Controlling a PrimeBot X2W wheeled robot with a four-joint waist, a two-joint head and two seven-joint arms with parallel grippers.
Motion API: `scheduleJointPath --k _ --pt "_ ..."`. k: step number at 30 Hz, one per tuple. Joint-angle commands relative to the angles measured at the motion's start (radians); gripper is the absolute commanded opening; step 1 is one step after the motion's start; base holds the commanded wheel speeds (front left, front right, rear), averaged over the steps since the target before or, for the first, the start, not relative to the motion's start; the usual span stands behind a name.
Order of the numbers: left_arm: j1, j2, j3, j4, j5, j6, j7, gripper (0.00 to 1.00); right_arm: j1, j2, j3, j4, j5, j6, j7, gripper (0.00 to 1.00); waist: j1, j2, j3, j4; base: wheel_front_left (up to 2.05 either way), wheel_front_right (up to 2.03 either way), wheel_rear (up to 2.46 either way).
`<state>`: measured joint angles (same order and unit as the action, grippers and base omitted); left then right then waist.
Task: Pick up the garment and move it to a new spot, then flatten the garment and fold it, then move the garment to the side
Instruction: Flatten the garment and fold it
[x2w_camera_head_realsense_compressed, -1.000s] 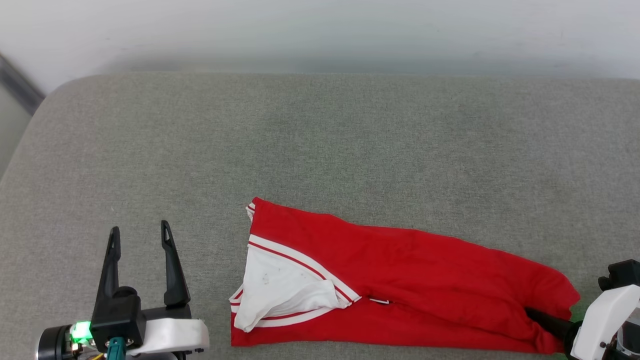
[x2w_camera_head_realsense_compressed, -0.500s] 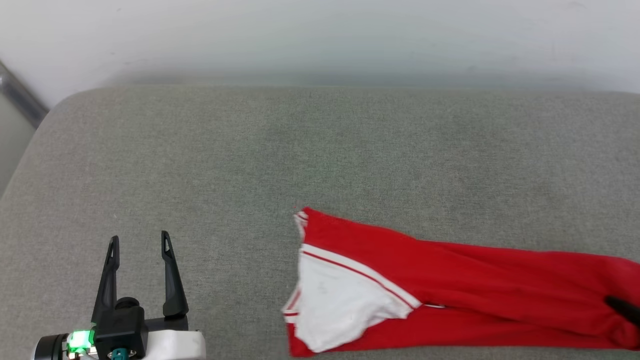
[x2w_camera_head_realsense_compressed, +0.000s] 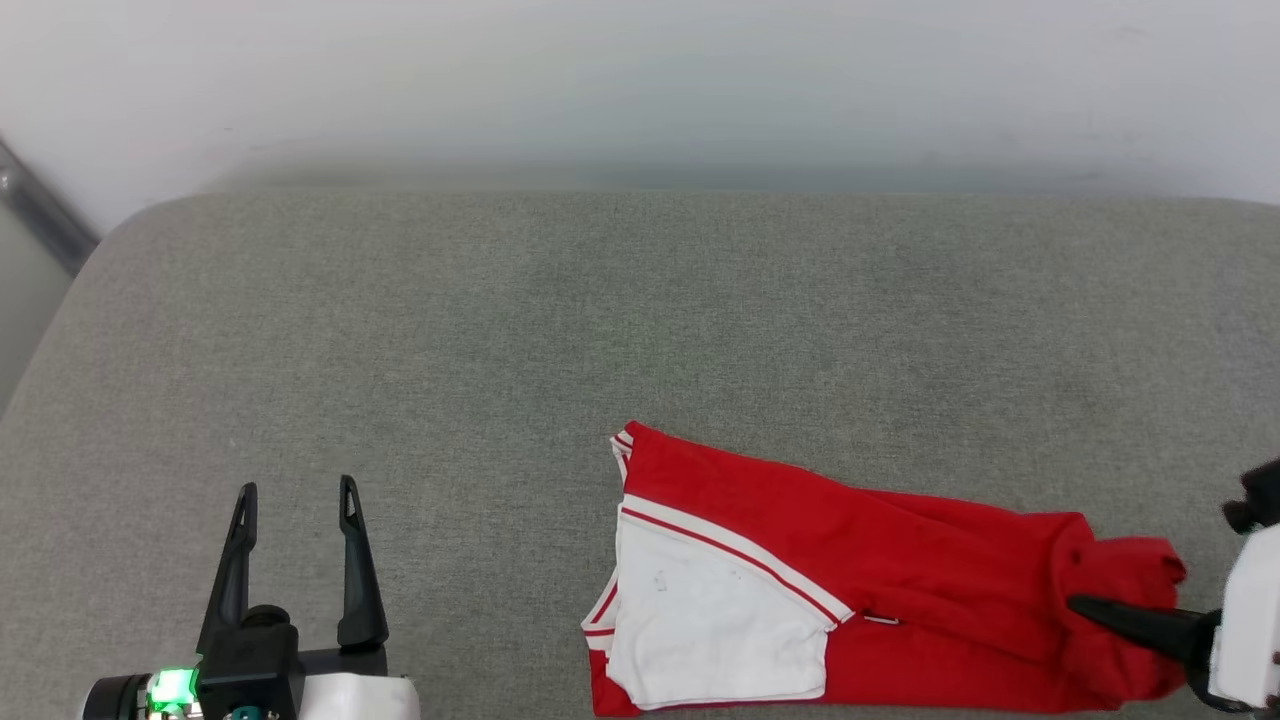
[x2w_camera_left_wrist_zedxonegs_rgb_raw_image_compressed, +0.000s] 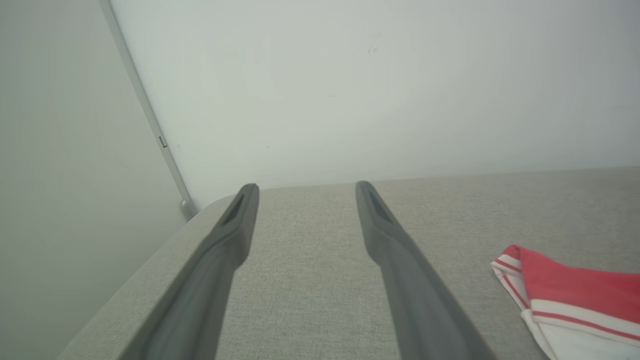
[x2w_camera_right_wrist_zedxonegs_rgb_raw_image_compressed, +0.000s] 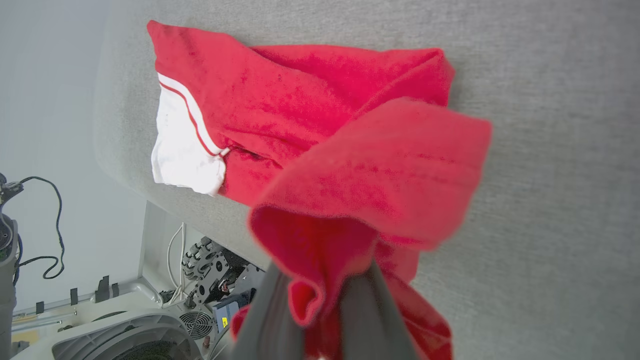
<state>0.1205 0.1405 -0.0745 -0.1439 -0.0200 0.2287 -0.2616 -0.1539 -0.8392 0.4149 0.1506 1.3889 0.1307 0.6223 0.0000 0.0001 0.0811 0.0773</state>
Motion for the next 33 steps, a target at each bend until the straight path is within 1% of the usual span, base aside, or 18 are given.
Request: scheduleJointPath --k 1,5,9,14,16,19,23,26,30,33 --pt "-0.002 -0.005 0.004 0.002 0.003 -0.005 -0.004 1.0 -0.026 0.023 0.005 -0.029 -0.009 0.0 0.014 0.0 0.0 -0.0001 0.002 0.004 0.0 0.0 0.0" --pt "-0.021 -0.01 0.012 0.004 0.001 -0.013 -0.004 1.0 -0.082 0.097 0.034 -0.088 -0.048 0.0 0.057 0.0 0.0 -0.0001 0.01 0.014 0.0 0.0 0.0" --pt "-0.036 -0.015 0.022 0.008 -0.002 -0.02 -0.004 1.0 -0.167 0.193 0.089 -0.104 -0.118 0.0 0.107 0.0 0.0 -0.0001 0.024 0.025 0.0 0.0 0.0" --pt "-0.054 -0.025 0.024 0.011 0.001 -0.034 -0.004 1.0 -0.282 0.326 0.179 -0.066 -0.237 0.0 0.148 0.0 0.0 -0.0001 0.045 0.036 0.0 0.0 0.0" --pt "-0.064 -0.029 0.025 0.014 0.001 -0.037 -0.004 1.0 -0.326 0.377 0.212 -0.035 -0.275 0.0 0.163 0.0 0.0 -0.0001 0.054 0.039 0.0 0.0 0.0" --pt "-0.076 -0.036 0.025 0.018 0.0 -0.045 -0.004 1.0 -0.394 0.436 0.248 0.03 -0.323 0.0 0.174 0.0 0.0 -0.0001 0.07 0.047 0.0 0.0 0.0" --pt "-0.094 -0.044 0.026 0.025 0.0 -0.053 -0.004 1.0 -0.467 0.488 0.302 0.127 -0.397 0.0 0.164 0.0 0.0 -0.0001 0.089 0.059 0.0 0.0 0.0" --pt "-0.104 -0.05 0.026 0.031 -0.001 -0.059 -0.004 1.0 -0.495 0.521 0.338 0.197 -0.41 0.0 0.168 0.0 0.0 -0.0001 0.101 0.067 0.0 0.0 0.0" --pt "-0.111 -0.057 0.027 0.035 0.0 -0.064 -0.004 1.0 -0.509 0.533 0.404 0.261 -0.441 0.0 0.152 0.0 0.0 -0.0001 0.115 0.075 0.0 0.0 0.0" --pt "-0.116 -0.062 0.031 0.038 0.001 -0.069 -0.004 1.0 -0.516 0.521 0.453 0.284 -0.468 0.0 0.122 0.0 0.0 -0.0001 0.119 0.078 0.0 0.0 0.0"
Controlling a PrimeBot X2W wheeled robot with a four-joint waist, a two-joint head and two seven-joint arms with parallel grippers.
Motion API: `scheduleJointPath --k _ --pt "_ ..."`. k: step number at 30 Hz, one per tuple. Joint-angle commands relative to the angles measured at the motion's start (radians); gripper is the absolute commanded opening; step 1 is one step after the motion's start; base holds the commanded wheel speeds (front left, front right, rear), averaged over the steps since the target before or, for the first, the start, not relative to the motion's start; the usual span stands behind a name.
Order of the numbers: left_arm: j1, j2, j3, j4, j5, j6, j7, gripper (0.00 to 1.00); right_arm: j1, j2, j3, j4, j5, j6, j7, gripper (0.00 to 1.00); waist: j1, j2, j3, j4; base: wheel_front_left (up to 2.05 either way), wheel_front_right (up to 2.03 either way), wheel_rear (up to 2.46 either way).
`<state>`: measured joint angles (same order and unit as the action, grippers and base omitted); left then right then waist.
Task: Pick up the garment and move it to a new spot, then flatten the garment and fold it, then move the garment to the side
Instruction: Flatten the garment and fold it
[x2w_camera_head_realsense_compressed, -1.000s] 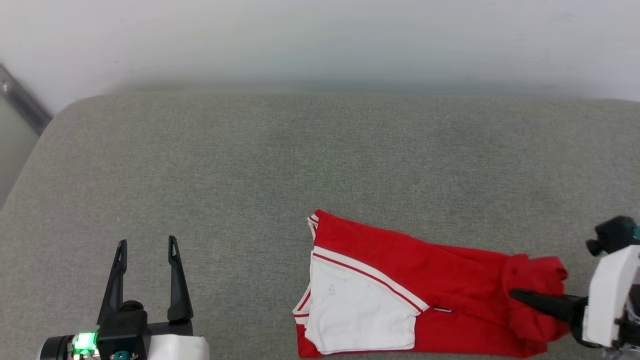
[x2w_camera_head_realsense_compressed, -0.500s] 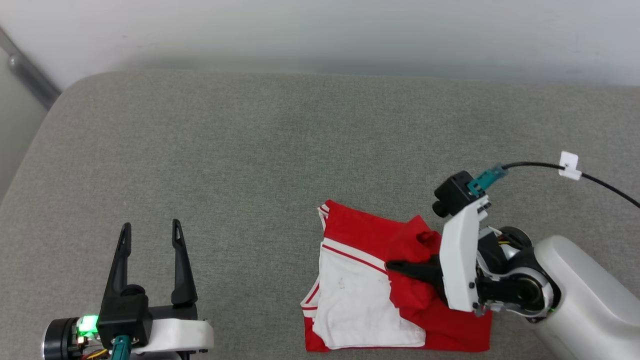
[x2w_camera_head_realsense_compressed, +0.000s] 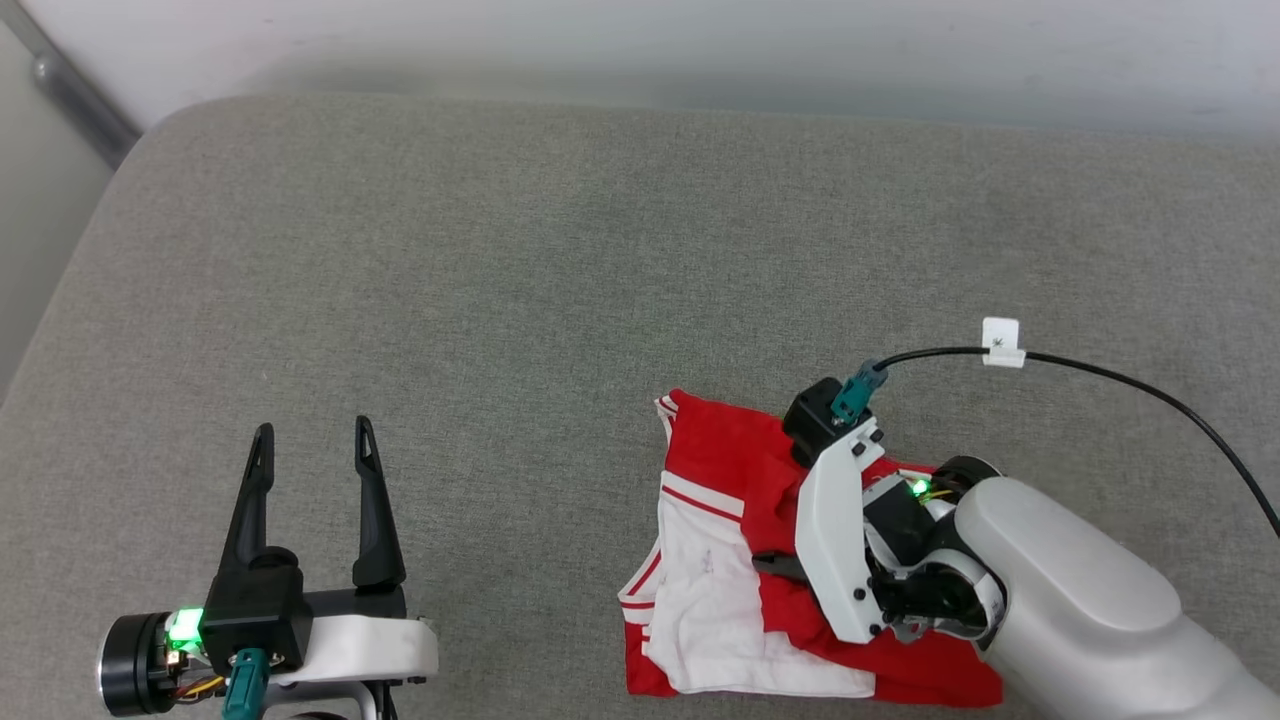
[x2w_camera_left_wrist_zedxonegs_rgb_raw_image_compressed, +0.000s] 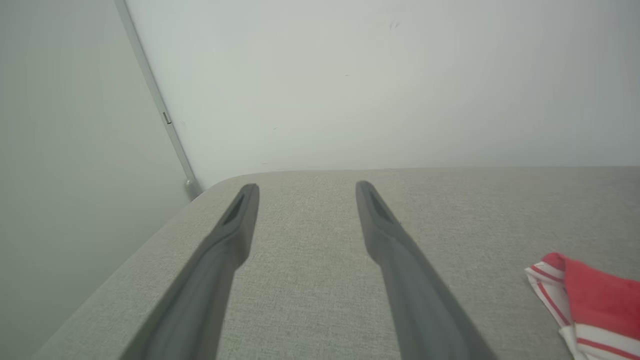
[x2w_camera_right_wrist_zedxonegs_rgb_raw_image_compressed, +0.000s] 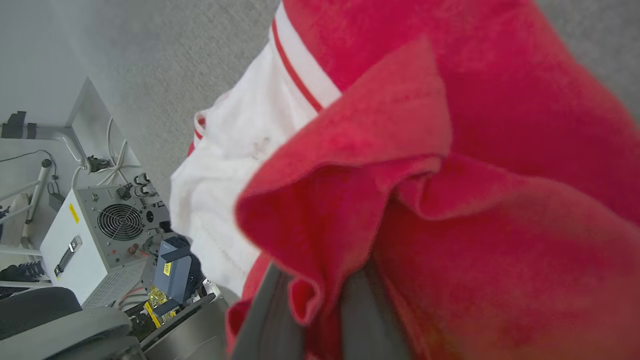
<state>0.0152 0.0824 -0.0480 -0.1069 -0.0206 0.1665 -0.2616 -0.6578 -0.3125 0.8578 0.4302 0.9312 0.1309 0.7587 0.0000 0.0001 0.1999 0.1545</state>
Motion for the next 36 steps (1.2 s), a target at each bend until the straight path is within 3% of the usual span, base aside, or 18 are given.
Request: scheduleJointPath --k 1,2,3,4,12,14,18,21,26,36 --pt "-0.011 -0.005 0.005 0.002 0.003 -0.007 -0.004 1.0 -0.014 -0.01 0.028 0.003 -0.013 0.0 -0.025 0.0 0.0 -0.0001 0.0 0.001 0.0 0.0 0.0" --pt "-0.009 -0.006 0.008 0.004 0.004 -0.007 -0.004 1.0 -0.014 -0.014 0.043 -0.003 -0.012 0.0 -0.037 0.31 0.0 -0.0001 -0.003 -0.001 0.0 0.0 0.0" --pt "-0.004 -0.006 0.01 0.004 0.005 -0.005 -0.004 1.0 -0.017 -0.019 0.05 -0.012 -0.006 0.0 -0.052 0.78 0.0 -0.0001 -0.006 -0.003 0.0 0.0 0.0" --pt "0.002 -0.007 0.013 0.006 0.006 -0.005 -0.004 1.0 -0.023 -0.025 0.058 -0.023 -0.003 0.0 -0.068 1.0 0.0 -0.0001 -0.011 -0.007 0.0 0.0 0.0" --pt "0.027 -0.002 0.031 0.017 0.01 -0.016 -0.004 1.0 -0.048 -0.133 0.044 -0.156 0.002 0.0 -0.226 1.0 0.0 -0.0001 -0.062 -0.031 0.0 0.0 0.0" --pt "0.035 0.0 0.037 0.018 0.009 -0.017 -0.004 1.0 -0.046 -0.169 0.019 -0.207 -0.013 0.0 -0.311 1.0 0.0 -0.0001 -0.075 -0.04 0.0 0.0 0.0" --pt "0.045 0.0 0.042 0.011 0.011 -0.023 -0.004 1.0 -0.028 -0.218 -0.129 -0.236 -0.106 0.0 -0.562 1.0 0.0 -0.0001 -0.088 -0.06 0.0 0.0 0.0" --pt "0.058 0.002 0.049 0.008 0.011 -0.025 -0.004 1.0 0.012 -0.201 -0.282 -0.203 -0.211 0.0 -0.748 1.0 0.0 -0.0001 -0.094 -0.076 0.0 0.0 0.0" --pt "0.066 0.004 0.053 0.01 0.014 -0.031 -0.004 1.0 0.119 -0.13 -0.511 -0.182 -0.369 0.0 -0.959 1.0 0.0 -0.0001 -0.108 -0.096 0.0 0.0 0.0" --pt "0.08 0.001 0.051 0.016 0.013 -0.042 -0.004 1.0 0.43 0.048 -0.833 -0.367 -0.61 0.0 -1.023 1.0 0.0 -0.0001 -0.131 -0.112 0.0 0.0 0.0"
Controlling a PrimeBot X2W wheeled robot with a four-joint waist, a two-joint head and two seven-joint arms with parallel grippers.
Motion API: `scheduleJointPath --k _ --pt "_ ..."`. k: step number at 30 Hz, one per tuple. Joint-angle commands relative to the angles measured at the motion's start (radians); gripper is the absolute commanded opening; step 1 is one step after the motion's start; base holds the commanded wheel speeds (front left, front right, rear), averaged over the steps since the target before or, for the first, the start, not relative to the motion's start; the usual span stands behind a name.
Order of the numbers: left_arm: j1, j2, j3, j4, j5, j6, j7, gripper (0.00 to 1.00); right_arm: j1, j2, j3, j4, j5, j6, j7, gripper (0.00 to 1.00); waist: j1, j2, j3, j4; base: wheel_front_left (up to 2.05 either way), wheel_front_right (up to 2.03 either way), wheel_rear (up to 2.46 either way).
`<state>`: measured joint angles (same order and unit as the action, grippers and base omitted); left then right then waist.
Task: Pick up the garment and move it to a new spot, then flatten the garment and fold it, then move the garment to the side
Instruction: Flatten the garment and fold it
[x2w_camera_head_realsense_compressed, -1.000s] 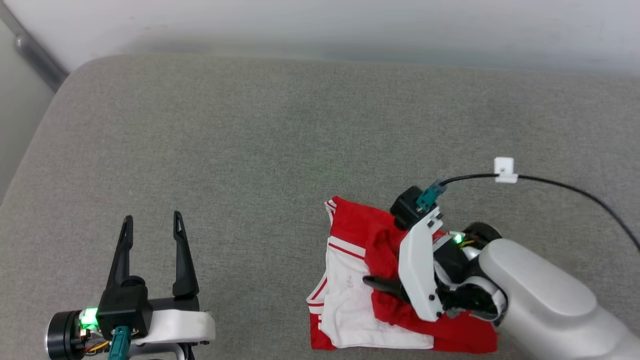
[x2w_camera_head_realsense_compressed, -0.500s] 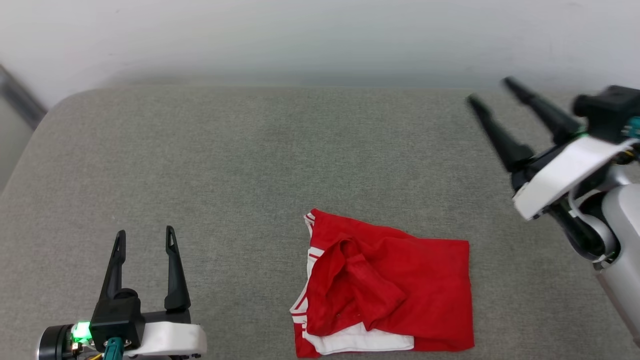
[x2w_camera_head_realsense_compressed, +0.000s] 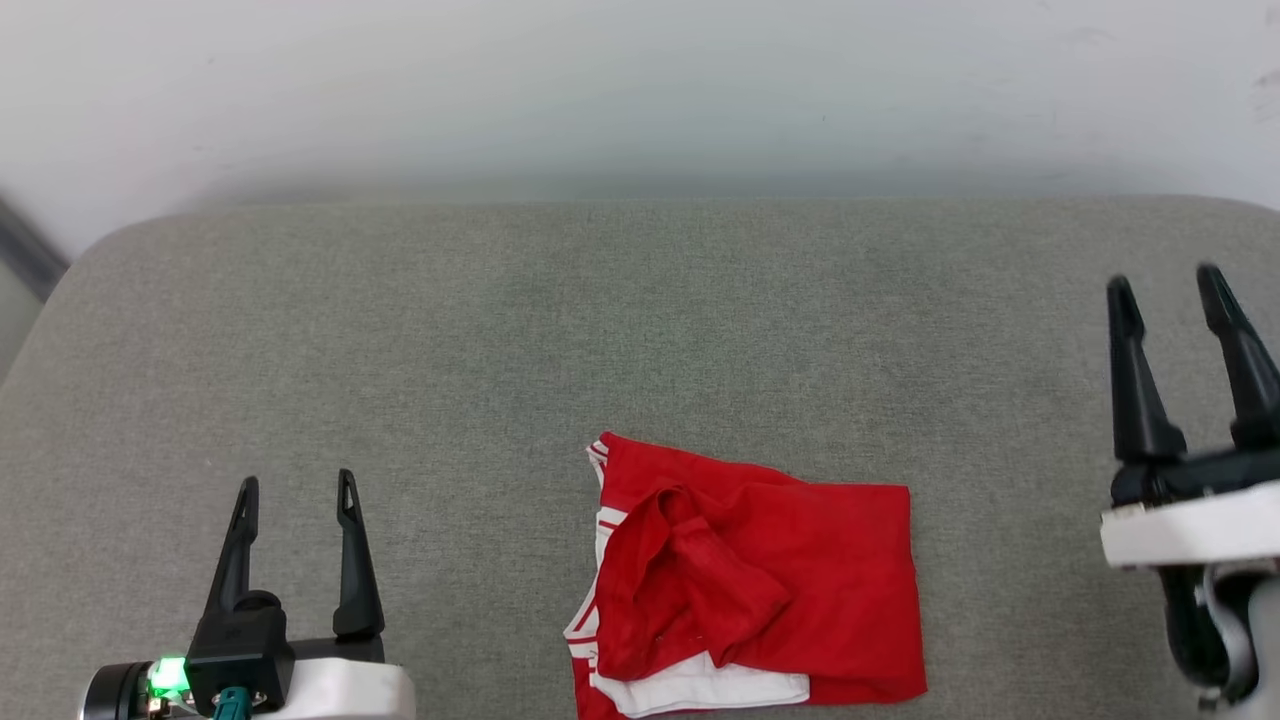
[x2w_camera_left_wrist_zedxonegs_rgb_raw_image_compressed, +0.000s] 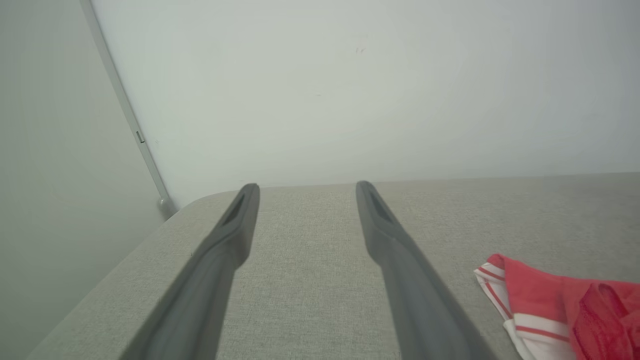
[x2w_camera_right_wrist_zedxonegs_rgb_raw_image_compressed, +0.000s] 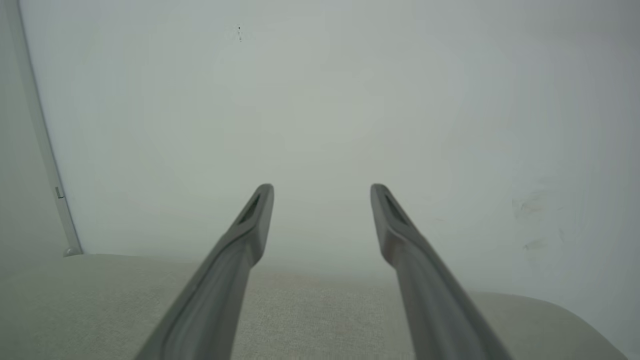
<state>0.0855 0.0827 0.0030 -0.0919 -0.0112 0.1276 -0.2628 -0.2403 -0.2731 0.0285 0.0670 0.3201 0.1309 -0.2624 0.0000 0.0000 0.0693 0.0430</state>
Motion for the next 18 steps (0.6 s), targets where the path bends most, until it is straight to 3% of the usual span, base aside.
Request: scheduleJointPath --k 1,8,18 --pt "0.011 0.0 -0.001 0.001 0.004 -0.003 -0.002 1.0 0.046 0.029 -0.024 -0.021 -0.013 0.0 -0.002 1.0 0.0 0.0 -0.003 -0.001 0.0 0.0 0.0" --pt "0.027 -0.002 -0.005 0.013 0.003 -0.015 -0.002 1.0 0.222 0.133 -0.078 -0.089 -0.071 0.0 -0.002 1.0 0.0 0.0 -0.022 -0.006 0.0 0.0 0.0" --pt "0.052 -0.008 -0.021 0.031 0.006 -0.028 -0.002 1.0 0.353 0.187 -0.093 -0.109 -0.097 0.0 -0.003 1.0 0.0 0.0 -0.049 -0.005 0.0 0.0 0.0"
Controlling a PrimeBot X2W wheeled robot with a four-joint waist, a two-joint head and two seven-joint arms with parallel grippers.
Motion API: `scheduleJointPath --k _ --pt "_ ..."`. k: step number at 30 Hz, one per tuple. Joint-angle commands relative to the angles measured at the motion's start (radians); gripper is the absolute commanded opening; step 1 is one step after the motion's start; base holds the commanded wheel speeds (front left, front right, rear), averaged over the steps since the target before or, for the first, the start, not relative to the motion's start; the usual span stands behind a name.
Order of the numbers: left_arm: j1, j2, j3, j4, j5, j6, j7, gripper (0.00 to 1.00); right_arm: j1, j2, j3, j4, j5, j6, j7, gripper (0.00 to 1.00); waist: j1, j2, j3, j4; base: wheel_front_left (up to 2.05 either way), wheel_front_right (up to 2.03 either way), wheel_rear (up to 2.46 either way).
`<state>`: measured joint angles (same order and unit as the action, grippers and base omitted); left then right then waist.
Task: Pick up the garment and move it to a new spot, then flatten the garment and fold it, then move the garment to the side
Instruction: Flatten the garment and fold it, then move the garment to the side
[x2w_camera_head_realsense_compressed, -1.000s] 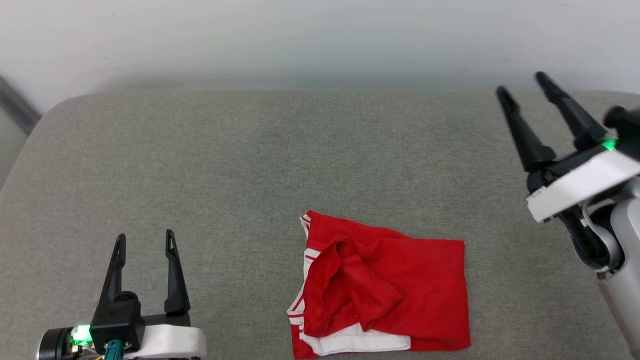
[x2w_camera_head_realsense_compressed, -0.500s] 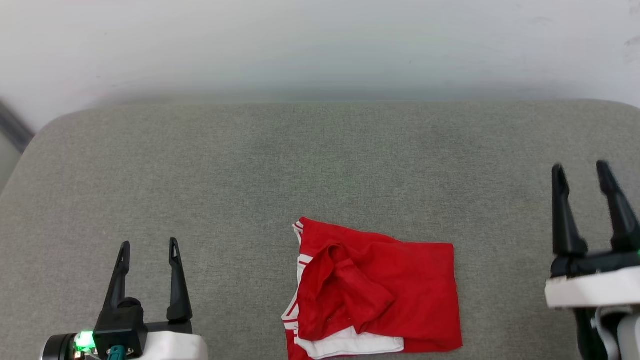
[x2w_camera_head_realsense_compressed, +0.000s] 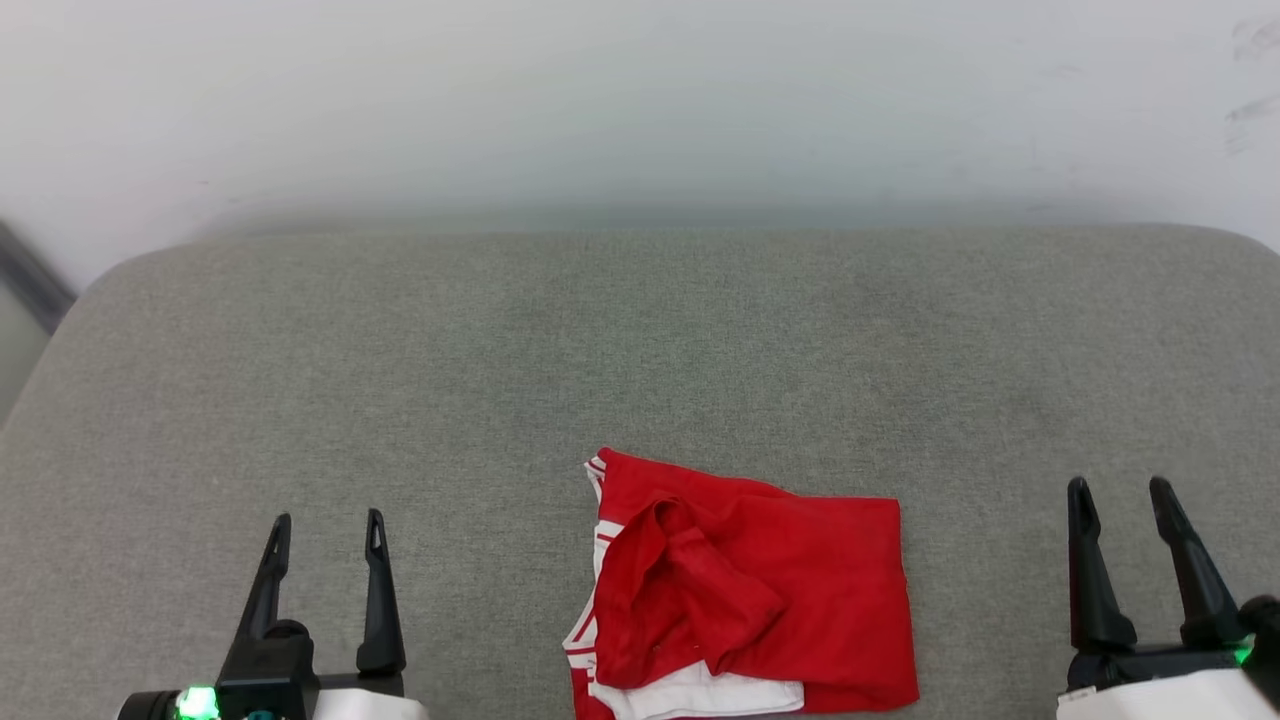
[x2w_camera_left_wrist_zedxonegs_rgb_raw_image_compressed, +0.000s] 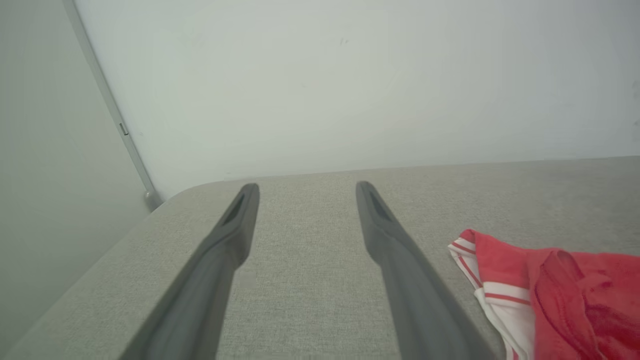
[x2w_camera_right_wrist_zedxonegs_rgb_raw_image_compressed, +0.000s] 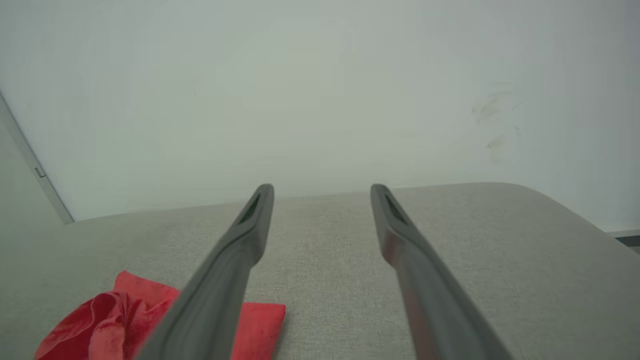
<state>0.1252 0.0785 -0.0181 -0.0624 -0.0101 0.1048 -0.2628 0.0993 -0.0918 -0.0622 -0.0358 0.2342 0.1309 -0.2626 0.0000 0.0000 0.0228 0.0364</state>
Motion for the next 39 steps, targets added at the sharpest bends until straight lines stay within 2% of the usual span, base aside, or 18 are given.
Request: scheduleJointPath --k 1,12,20,25,31,35,39 --pt "0.013 -0.003 -0.002 0.005 0.005 -0.006 -0.002 1.0 0.023 0.01 -0.005 -0.008 -0.012 0.0 -0.002 1.0 0.0 0.0 -0.005 0.003 0.0 0.0 0.0" --pt "0.026 -0.007 -0.01 0.027 0.0 -0.013 -0.002 1.0 0.089 0.034 0.011 -0.005 -0.026 0.0 -0.002 1.0 0.0 0.0 -0.016 0.012 0.0 0.0 0.0" --pt "0.027 -0.009 -0.005 0.028 -0.008 -0.016 -0.002 1.0 0.04 0.032 0.011 -0.016 -0.033 0.0 -0.002 1.0 0.0 0.0 -0.013 0.013 0.0 0.0 0.0" --pt "0.018 -0.011 0.0 0.024 -0.009 -0.016 -0.002 1.0 -0.069 -0.038 0.023 -0.056 -0.036 0.0 -0.002 1.0 0.0 0.0 -0.002 0.01 0.0 0.0 0.0" --pt "0.003 -0.014 0.002 0.022 -0.013 -0.023 -0.002 1.0 -0.262 -0.164 0.064 -0.067 0.006 0.0 0.007 1.0 0.0 0.0 0.012 0.008 0.0 0.0 0.0" --pt "-0.003 -0.016 0.001 0.021 -0.012 -0.024 -0.002 1.0 -0.373 -0.256 0.123 -0.058 0.087 0.0 0.144 1.0 0.0 0.0 0.022 0.012 0.0 0.0 0.0" --pt "-0.005 -0.017 0.005 0.02 -0.013 -0.024 -0.002 1.0 -0.44 -0.352 0.2 -0.037 0.294 0.0 0.451 1.0 0.0 0.0 0.029 0.015 0.0 0.0 0.0"
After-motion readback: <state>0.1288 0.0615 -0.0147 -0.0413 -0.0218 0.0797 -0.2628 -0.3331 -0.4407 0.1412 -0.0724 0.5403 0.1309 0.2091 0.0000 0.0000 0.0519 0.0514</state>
